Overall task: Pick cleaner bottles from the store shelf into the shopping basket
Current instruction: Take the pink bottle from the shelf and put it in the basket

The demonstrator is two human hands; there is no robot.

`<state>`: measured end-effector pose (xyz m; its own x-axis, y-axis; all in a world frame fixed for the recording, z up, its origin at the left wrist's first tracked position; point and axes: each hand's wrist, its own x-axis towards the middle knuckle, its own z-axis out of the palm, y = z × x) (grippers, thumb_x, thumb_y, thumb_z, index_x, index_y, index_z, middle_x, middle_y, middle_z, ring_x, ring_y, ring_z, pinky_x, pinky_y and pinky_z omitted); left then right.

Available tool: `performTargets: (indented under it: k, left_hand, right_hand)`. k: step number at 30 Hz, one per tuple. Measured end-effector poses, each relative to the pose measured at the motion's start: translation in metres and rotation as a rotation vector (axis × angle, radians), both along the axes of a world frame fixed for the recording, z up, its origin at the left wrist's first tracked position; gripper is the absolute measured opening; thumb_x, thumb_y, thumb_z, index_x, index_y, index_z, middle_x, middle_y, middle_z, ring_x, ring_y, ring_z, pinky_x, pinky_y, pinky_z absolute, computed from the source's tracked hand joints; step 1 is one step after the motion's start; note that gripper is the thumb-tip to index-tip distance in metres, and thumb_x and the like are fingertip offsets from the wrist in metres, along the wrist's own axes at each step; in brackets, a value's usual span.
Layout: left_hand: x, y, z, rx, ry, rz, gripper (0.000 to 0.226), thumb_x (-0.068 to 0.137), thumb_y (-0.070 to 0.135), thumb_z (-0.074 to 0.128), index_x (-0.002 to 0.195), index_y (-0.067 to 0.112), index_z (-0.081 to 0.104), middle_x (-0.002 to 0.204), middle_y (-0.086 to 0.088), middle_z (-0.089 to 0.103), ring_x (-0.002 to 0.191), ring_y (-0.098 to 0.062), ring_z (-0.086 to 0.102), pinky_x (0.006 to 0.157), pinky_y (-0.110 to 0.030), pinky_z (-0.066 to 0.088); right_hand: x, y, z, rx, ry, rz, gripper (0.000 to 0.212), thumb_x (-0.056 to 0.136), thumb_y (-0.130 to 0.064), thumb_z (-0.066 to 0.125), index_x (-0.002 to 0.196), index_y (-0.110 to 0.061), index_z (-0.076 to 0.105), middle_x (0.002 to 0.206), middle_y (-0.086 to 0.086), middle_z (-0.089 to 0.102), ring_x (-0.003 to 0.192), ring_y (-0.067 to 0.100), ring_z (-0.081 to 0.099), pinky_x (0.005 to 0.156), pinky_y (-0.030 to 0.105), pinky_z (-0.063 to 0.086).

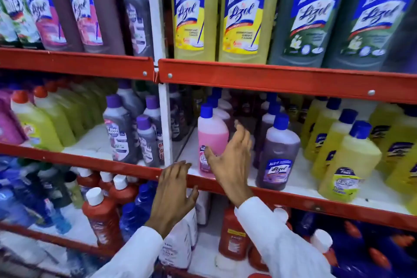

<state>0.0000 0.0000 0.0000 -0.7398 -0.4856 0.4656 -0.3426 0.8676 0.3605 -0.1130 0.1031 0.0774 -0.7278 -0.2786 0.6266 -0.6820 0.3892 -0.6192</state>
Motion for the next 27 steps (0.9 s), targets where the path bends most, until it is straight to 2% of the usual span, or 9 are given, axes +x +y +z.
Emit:
performTargets:
  k: [4, 8, 10, 12, 14, 18, 21, 24, 27]
  left_hand:
    - [-0.011, -0.006, -0.016, 0.007, -0.068, -0.047, 0.057, 0.076, 0.033, 0.061, 0.13, 0.016, 0.051, 0.132, -0.009, 0.059, 0.126, -0.031, 0.051, 0.114, -0.049, 0.037]
    - [-0.014, -0.008, -0.026, -0.032, -0.072, -0.056, 0.056, 0.08, 0.037, 0.057, 0.132, 0.017, 0.05, 0.132, -0.006, 0.06, 0.131, -0.029, 0.048, 0.121, -0.047, 0.023]
    - [-0.014, -0.01, -0.028, -0.041, -0.068, -0.07, 0.057, 0.08, 0.037, 0.058, 0.133, 0.018, 0.049, 0.132, -0.005, 0.06, 0.131, -0.028, 0.048, 0.122, -0.049, 0.024]
    - [-0.014, -0.011, -0.029, -0.035, -0.064, -0.088, 0.056, 0.08, 0.036, 0.058, 0.133, 0.019, 0.049, 0.132, -0.005, 0.059, 0.132, -0.027, 0.048, 0.121, -0.051, 0.026]
    - [-0.014, -0.01, -0.028, -0.036, -0.067, -0.088, 0.055, 0.08, 0.036, 0.058, 0.132, 0.019, 0.049, 0.133, -0.004, 0.059, 0.132, -0.028, 0.047, 0.121, -0.052, 0.027]
    - [-0.018, -0.007, -0.027, -0.043, -0.049, -0.071, 0.053, 0.082, 0.043, 0.052, 0.13, 0.02, 0.052, 0.131, -0.003, 0.061, 0.131, -0.028, 0.049, 0.12, -0.054, 0.028]
    - [-0.022, 0.0, -0.025, -0.074, -0.011, -0.063, 0.052, 0.077, 0.046, 0.047, 0.121, 0.02, 0.056, 0.118, -0.003, 0.068, 0.121, -0.031, 0.056, 0.114, -0.06, 0.035]
    - [-0.024, 0.008, -0.022, -0.106, -0.038, -0.047, 0.055, 0.07, 0.043, 0.055, 0.118, 0.017, 0.059, 0.113, -0.006, 0.071, 0.114, -0.034, 0.06, 0.107, -0.066, 0.039]
    - [-0.024, 0.014, -0.018, -0.044, -0.106, -0.042, 0.056, 0.07, 0.039, 0.054, 0.123, 0.02, 0.058, 0.122, -0.003, 0.067, 0.122, -0.032, 0.055, 0.112, -0.063, 0.034]
  right_hand:
    - [0.005, -0.042, -0.012, -0.075, -0.266, -0.061, 0.111, 0.061, -0.043, 0.085, 0.147, -0.009, 0.024, 0.147, 0.016, 0.044, 0.134, 0.036, 0.044, 0.106, 0.048, 0.041]
    - [-0.011, -0.062, -0.018, -0.219, -0.313, -0.047, 0.095, 0.056, -0.033, 0.088, 0.133, -0.008, 0.037, 0.124, 0.013, 0.055, 0.114, 0.036, 0.057, 0.092, 0.045, 0.052]
    - [-0.02, -0.06, -0.018, -0.278, -0.305, 0.03, 0.086, 0.055, -0.028, 0.089, 0.123, -0.008, 0.04, 0.115, 0.013, 0.056, 0.104, 0.033, 0.061, 0.082, 0.037, 0.055]
    - [-0.023, -0.049, -0.013, -0.337, -0.32, 0.1, 0.083, 0.054, -0.029, 0.088, 0.119, -0.015, 0.039, 0.108, 0.004, 0.057, 0.095, 0.025, 0.062, 0.072, 0.03, 0.055]
    - [-0.025, -0.036, -0.005, -0.399, -0.339, 0.169, 0.084, 0.052, -0.031, 0.085, 0.122, -0.018, 0.04, 0.1, -0.01, 0.056, 0.089, 0.016, 0.061, 0.071, 0.031, 0.056]
    - [-0.026, 0.001, 0.018, -0.492, -0.349, 0.481, 0.073, 0.048, -0.023, 0.075, 0.116, -0.013, 0.049, 0.087, -0.013, 0.065, 0.074, 0.004, 0.062, 0.065, 0.032, 0.055]
    - [-0.023, 0.028, 0.033, -0.527, -0.455, 0.812, 0.061, 0.044, -0.017, 0.065, 0.104, -0.007, 0.058, 0.074, -0.005, 0.069, 0.068, 0.014, 0.062, 0.064, 0.033, 0.05]
    - [-0.016, 0.047, 0.045, -0.505, -0.475, 0.977, 0.054, 0.043, -0.015, 0.064, 0.095, -0.028, 0.071, 0.077, -0.004, 0.069, 0.072, 0.019, 0.061, 0.069, 0.038, 0.047]
    - [-0.011, 0.065, 0.054, -0.428, -0.412, 1.007, 0.061, 0.047, -0.015, 0.066, 0.105, -0.037, 0.069, 0.079, -0.009, 0.068, 0.075, 0.017, 0.06, 0.069, 0.038, 0.049]
